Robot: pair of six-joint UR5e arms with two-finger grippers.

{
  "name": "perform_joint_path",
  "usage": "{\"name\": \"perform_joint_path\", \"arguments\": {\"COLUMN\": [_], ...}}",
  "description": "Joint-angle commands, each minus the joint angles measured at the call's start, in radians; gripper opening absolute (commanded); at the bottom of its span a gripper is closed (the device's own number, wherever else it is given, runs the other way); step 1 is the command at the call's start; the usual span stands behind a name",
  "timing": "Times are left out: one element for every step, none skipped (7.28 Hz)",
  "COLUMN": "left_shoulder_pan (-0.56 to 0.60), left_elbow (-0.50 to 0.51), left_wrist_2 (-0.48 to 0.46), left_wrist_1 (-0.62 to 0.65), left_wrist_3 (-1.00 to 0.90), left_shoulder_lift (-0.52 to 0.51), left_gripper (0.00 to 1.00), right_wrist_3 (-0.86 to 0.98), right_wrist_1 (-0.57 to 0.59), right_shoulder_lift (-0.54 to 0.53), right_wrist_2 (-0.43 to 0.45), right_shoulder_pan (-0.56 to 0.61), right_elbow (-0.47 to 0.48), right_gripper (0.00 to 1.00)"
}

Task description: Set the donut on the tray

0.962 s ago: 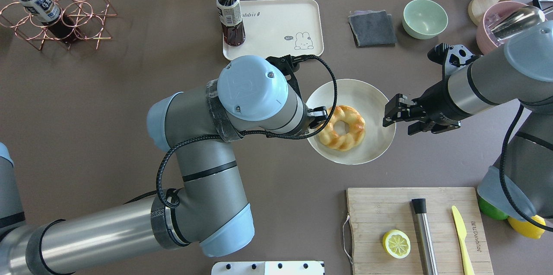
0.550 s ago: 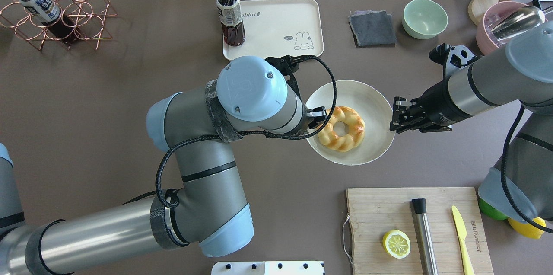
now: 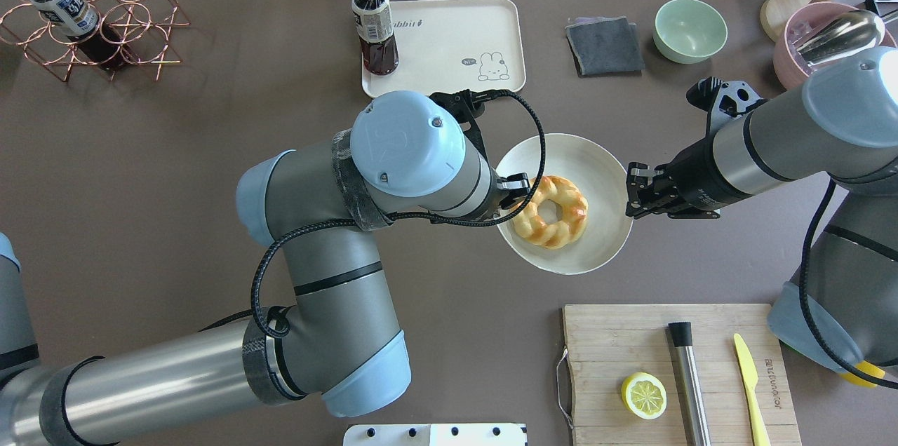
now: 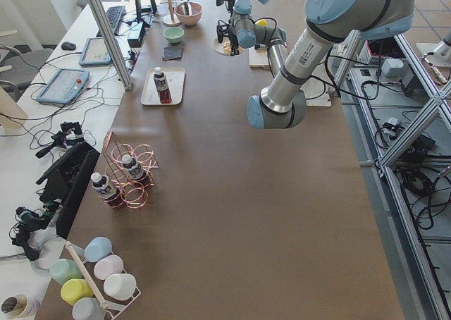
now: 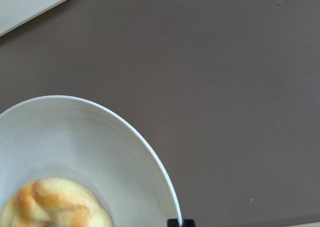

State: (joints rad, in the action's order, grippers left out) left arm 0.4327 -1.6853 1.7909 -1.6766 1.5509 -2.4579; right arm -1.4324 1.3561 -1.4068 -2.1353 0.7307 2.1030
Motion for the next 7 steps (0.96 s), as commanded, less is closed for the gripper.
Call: {"name": "perform_joint_path", "arguments": {"left_shoulder_pan": [0.000,0.001,0.000,0.001,0.001,0.001,0.003], "left_elbow": [-0.002,-0.004,-0.010,-0.028,-0.039,-0.060,-0.085], "left_wrist_2": [0.001,0.001,0.002,0.005,0.007,0.001,0.002], "left_wrist_1": [0.000,0.000,-0.002,-0.002,-0.002,-0.003,-0.003], "left_wrist_3": [0.000,0.000,-0.008,-0.011,-0.053,-0.077,-0.084], "left_shoulder_lift": [0.000,0.002,0.003,0.010,0.017,0.043,0.068], "left_gripper": [0.00,0.00,0.00,0.11,0.60,0.98,0.98], "right_wrist_3": [-0.005,-0.005,-0.005,-0.005,-0.003,-0.003,-0.003], "right_wrist_1": [0.000,0.000,0.000,0.000,0.000,-0.003,-0.003], "right_shoulder_lift": [0.002,0.000,0.002,0.000,0.000,0.000,0.000], "right_wrist_2": [0.005,0.005,0.005,0.003,0.002,0.000,-0.002], "right_shoulder_pan": [-0.002,-0.002,-0.001,-0.001,0.002,0.004,0.004], "right_elbow": [0.000,0.000,0.000,0.002,0.002,0.003,0.009], "right_gripper": [0.00,0.00,0.00,0.00,0.00,0.00,0.00]}}
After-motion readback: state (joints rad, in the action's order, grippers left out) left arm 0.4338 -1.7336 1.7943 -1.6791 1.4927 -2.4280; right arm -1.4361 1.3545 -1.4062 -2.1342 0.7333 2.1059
